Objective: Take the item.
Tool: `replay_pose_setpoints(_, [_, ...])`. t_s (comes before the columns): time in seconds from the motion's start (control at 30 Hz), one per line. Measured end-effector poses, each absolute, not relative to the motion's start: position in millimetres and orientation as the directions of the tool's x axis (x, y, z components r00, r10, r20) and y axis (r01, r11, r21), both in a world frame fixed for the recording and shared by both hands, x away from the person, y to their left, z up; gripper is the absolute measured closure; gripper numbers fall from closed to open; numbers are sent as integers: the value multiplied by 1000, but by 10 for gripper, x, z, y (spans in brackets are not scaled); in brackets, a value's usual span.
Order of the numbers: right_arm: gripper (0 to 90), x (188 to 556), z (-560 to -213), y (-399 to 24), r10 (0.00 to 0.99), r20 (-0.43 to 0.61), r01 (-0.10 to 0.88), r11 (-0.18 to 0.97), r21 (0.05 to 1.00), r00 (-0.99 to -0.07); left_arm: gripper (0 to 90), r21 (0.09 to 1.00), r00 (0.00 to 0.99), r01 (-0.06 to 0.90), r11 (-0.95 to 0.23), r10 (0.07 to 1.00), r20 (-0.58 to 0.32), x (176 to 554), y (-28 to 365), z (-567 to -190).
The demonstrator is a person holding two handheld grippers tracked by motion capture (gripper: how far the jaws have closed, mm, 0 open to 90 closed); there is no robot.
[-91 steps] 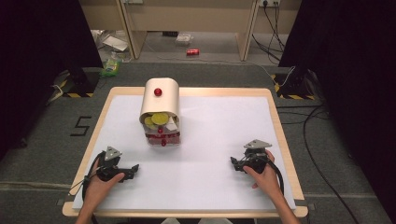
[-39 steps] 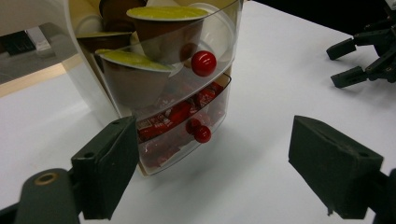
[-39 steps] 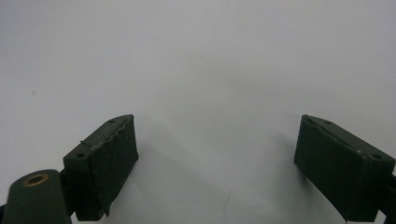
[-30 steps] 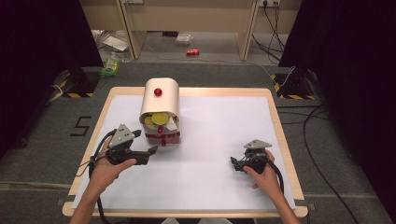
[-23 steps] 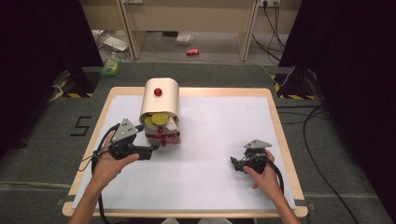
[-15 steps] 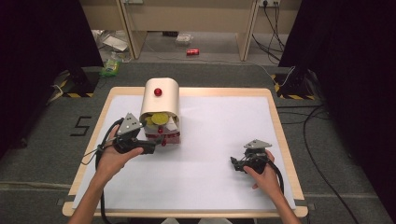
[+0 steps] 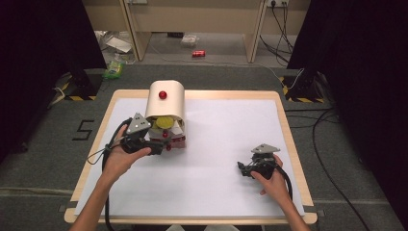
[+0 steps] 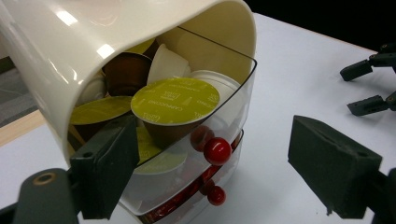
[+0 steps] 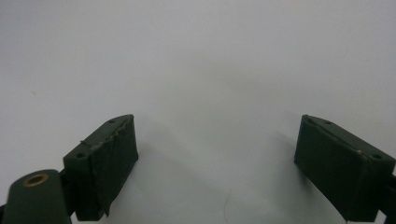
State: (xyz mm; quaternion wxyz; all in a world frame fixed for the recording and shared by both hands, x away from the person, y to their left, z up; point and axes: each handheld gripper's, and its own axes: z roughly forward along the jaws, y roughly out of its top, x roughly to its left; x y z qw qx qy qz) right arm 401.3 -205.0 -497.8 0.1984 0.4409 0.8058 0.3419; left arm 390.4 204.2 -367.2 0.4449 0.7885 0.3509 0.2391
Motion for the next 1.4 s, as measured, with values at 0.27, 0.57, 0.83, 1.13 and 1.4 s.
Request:
replay_pose_setpoints(0.27, [135,4012,-4978,-2050,847,-18,576,377,725,-532,161,857,644,347,-381,761,78,3923,1996,-3688])
replay_pose_setpoints(0.57, [135,4012,-4978,-2050,846,-20,574,378,726,-532,159,850,648,352,-393,757,82,3840,1985,-3684])
replay_pose_setpoints(0.83, [135,4013,-4979,-2050,846,-20,574,379,726,-533,158,850,659,341,-402,747,89,3734,1989,-3705])
replay_pose_setpoints(1.13, [135,4013,-4979,-2050,846,-20,574,379,726,-533,158,852,657,338,-401,748,92,3672,1982,-3721])
replay_pose_setpoints(1.4, [135,4013,-4979,-2050,846,-20,574,378,726,-533,158,847,661,331,-415,743,106,3613,1976,-3733])
